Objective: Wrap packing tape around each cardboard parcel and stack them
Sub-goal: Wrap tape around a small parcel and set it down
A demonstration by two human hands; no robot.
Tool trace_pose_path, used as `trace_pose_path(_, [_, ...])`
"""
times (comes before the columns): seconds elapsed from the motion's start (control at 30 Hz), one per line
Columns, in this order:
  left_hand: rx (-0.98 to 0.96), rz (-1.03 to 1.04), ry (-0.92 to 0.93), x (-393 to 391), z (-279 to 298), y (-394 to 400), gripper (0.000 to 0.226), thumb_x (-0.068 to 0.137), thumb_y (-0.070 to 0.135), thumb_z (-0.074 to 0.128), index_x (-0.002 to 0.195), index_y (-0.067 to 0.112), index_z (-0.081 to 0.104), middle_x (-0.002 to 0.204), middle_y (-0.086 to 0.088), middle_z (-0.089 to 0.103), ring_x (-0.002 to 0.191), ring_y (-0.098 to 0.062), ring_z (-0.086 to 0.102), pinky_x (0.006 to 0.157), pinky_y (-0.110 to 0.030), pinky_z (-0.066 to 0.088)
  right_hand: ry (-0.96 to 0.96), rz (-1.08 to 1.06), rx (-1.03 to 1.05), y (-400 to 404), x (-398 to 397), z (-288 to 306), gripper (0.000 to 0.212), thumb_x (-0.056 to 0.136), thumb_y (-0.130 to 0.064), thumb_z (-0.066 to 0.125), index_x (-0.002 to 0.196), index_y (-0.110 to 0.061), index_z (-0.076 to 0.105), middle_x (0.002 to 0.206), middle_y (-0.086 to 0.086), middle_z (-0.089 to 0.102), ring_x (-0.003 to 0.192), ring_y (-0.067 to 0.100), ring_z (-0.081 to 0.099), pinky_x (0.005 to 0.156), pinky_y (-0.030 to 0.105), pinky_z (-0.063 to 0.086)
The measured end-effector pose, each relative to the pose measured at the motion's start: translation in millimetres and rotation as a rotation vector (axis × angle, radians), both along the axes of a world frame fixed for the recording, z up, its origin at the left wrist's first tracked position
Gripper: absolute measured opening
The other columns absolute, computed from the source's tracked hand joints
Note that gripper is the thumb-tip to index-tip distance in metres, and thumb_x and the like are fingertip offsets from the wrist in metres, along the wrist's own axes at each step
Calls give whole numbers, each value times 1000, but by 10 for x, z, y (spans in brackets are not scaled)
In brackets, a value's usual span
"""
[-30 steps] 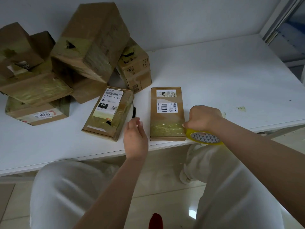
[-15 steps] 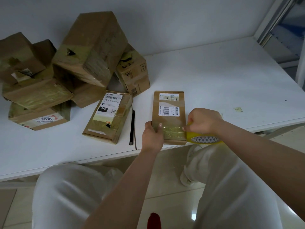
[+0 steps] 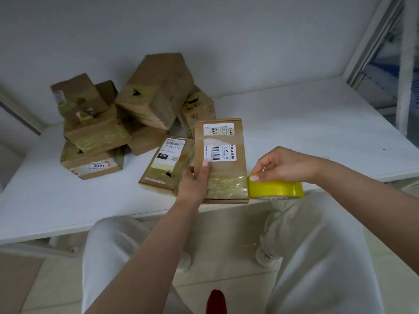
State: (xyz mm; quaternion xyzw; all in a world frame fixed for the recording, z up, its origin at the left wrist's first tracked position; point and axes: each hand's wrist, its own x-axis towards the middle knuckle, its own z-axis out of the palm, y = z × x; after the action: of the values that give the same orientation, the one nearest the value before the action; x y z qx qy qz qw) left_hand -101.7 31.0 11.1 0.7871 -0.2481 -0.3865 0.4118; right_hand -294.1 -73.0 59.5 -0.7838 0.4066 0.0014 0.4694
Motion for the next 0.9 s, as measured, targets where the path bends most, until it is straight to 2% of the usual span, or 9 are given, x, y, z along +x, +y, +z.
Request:
trace_pose_path(0.13, [-96, -8, -93, 129, 290, 194, 63, 96, 61, 34, 141, 18, 38, 125, -2, 54, 107, -21, 52, 90, -34, 43, -109, -48, -17, 235, 5, 83, 19, 83, -30, 75, 95, -17, 76, 73, -5, 69, 66, 6, 62, 64, 18, 48])
trace_pose_path(0.27, [-156, -2, -129, 274, 487, 347, 59, 96, 60, 33, 137, 19, 44, 117, 1, 56, 100, -17, 50, 85, -31, 40, -212, -149, -129, 408, 60, 112, 13, 85, -33, 71, 88, -21, 77, 84, -12, 72, 82, 9, 66, 77, 26, 52])
trace_pose_path(0.4, [-126, 26, -104, 473, 576, 465, 64, 94, 65, 32, 138, 22, 47, 117, 6, 54, 106, -17, 52, 94, -30, 41, 40, -64, -393, 487, 136, 137, 50, 72, -74, 58, 91, -33, 77, 99, -18, 71, 95, 9, 63, 87, 36, 51])
trace_pose_path(0.47, [-104, 29, -10, 554, 595, 505, 67, 90, 72, 35, 133, 24, 52, 120, 3, 62, 107, -19, 60, 98, -36, 48, -65, -64, -306, 509, 173, 164, 74, 54, -91, 50, 88, -32, 78, 96, -17, 73, 95, 8, 66, 89, 41, 53])
trace_pose_path(0.53, [-100, 51, 119, 594, 586, 531, 67, 86, 75, 39, 126, 25, 58, 114, -1, 69, 100, -23, 68, 92, -42, 54, -179, -77, -259, 496, 219, 137, 79, 47, -96, 49, 84, -32, 78, 89, -17, 74, 91, 8, 68, 88, 44, 54])
trace_pose_path(0.67, [-121, 96, 354, 563, 560, 556, 55, 90, 67, 41, 115, 22, 60, 101, -6, 74, 80, -21, 74, 61, -34, 59, -402, -67, -78, 581, 387, 115, 51, 60, -66, 67, 85, -23, 78, 88, -8, 76, 86, 10, 70, 91, 41, 55])
trace_pose_path(0.73, [-119, 124, 445, 511, 513, 573, 52, 91, 65, 42, 115, 23, 59, 98, -7, 74, 74, -20, 73, 55, -32, 56, -494, -61, -4, 648, 460, 123, 37, 67, -48, 68, 86, -17, 77, 87, -2, 76, 81, 9, 69, 87, 34, 56])
trace_pose_path(0.83, [-94, 103, 474, 414, 418, 580, 58, 91, 67, 38, 122, 23, 58, 107, -8, 72, 85, -24, 71, 63, -35, 56, -578, -40, 40, 695, 518, 137, 29, 71, -39, 68, 86, -16, 77, 90, 6, 76, 81, 13, 70, 79, 27, 57])
trace_pose_path(0.9, [-14, 66, 285, 361, 361, 560, 66, 91, 70, 33, 130, 21, 55, 122, -7, 66, 100, -26, 65, 80, -38, 53, -579, -29, 8, 694, 539, 140, 25, 70, -40, 70, 82, -19, 77, 87, 3, 76, 79, 12, 70, 76, 25, 57])
